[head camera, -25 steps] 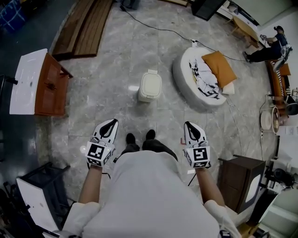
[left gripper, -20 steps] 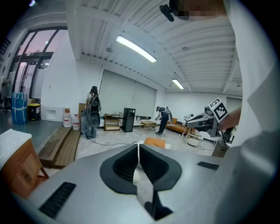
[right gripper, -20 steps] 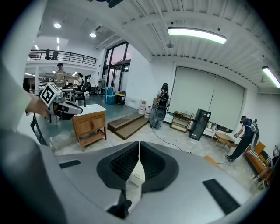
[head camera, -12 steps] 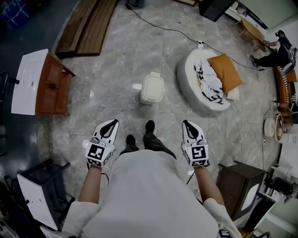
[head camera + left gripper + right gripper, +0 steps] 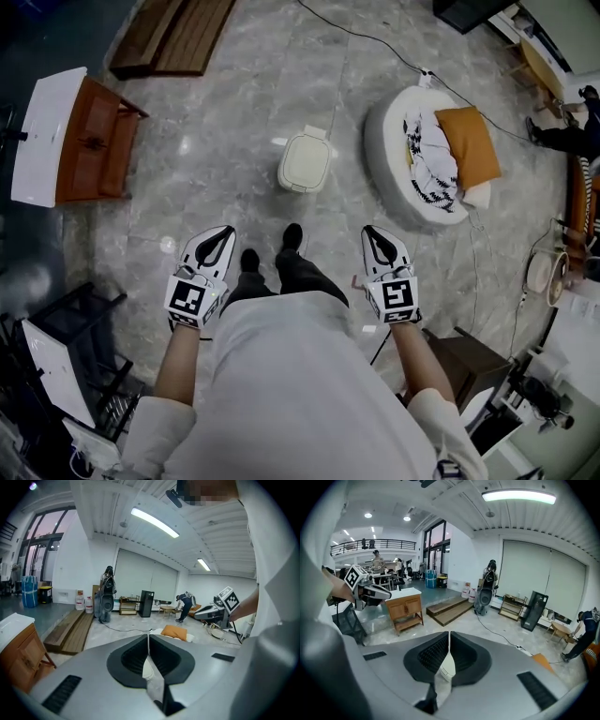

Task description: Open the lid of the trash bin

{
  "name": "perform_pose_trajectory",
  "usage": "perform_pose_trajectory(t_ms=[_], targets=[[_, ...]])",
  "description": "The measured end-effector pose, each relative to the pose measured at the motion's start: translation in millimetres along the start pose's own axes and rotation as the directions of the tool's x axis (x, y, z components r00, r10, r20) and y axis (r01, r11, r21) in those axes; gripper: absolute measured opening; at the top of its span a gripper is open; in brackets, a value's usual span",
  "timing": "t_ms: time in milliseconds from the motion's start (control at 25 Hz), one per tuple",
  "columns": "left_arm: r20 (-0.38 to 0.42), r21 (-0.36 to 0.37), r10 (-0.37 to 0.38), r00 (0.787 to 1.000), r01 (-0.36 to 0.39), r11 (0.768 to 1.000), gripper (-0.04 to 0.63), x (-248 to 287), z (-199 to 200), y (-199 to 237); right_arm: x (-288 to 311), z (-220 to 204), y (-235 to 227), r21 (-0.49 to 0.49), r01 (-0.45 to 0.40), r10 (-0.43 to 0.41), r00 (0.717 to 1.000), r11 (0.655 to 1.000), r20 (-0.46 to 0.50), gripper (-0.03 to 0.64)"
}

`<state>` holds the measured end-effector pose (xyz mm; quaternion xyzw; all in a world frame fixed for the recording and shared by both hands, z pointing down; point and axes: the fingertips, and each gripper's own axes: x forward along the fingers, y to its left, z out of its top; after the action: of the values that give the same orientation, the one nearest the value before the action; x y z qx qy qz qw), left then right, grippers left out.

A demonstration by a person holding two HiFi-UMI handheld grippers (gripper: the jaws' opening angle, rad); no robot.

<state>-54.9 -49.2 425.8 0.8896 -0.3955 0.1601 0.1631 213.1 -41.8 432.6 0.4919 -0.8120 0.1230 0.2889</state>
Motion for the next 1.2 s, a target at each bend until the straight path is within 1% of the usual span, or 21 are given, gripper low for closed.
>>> perform_pose_trajectory(t_ms=[200, 360, 520, 640, 800, 1000, 1200], targets=[[-0.025, -0.027, 0.039, 0.999, -0.040, 0.999, 0.020, 21.6, -4.9, -3.5, 32.6, -12.1, -17.5, 0.001, -0.071, 0.071, 0.997, 0.997, -0.020, 0.034], [-0.049, -0.049, 0.069, 0.996, -0.072, 0.996, 0.020, 39.6, -8.6, -4.8, 61.4, -20.4, -24.4, -0.013, -0.140, 0.139, 0.989, 0.990, -0.043, 0.034], [-0.085, -0.063, 0.084, 0.993, -0.089, 0.994, 0.020, 52.0, -17.8, -11.7, 85.8, -31.8, -22.3, -0.028, -0.228, 0.226, 0.972, 0.973, -0.072, 0.034], [-0.115, -0.079, 0.093, 0.989, -0.102, 0.992, 0.020, 58.6, -31.2, -12.5, 106.4, -45.4, -17.3, -0.053, -0.282, 0.275, 0.956, 0.958, -0.102, 0.034], [-0.133, -0.100, 0.099, 0.986, -0.113, 0.989, 0.020, 70.2, -40.7, -12.9, 136.4, -63.6, -9.4, -0.065, -0.330, 0.319, 0.938, 0.942, -0.134, 0.034], [-0.164, -0.158, 0.111, 0.980, -0.138, 0.978, 0.020, 78.1, -55.8, -8.1, 171.6, -84.1, 4.2, -0.064, -0.370, 0.354, 0.918, 0.927, -0.180, 0.034], [-0.185, -0.201, 0.093, 0.978, -0.130, 0.971, 0.020, 87.4, -82.3, -0.7, 205.3, -109.8, 16.1, -0.061, -0.392, 0.369, 0.899, 0.918, -0.236, 0.034]])
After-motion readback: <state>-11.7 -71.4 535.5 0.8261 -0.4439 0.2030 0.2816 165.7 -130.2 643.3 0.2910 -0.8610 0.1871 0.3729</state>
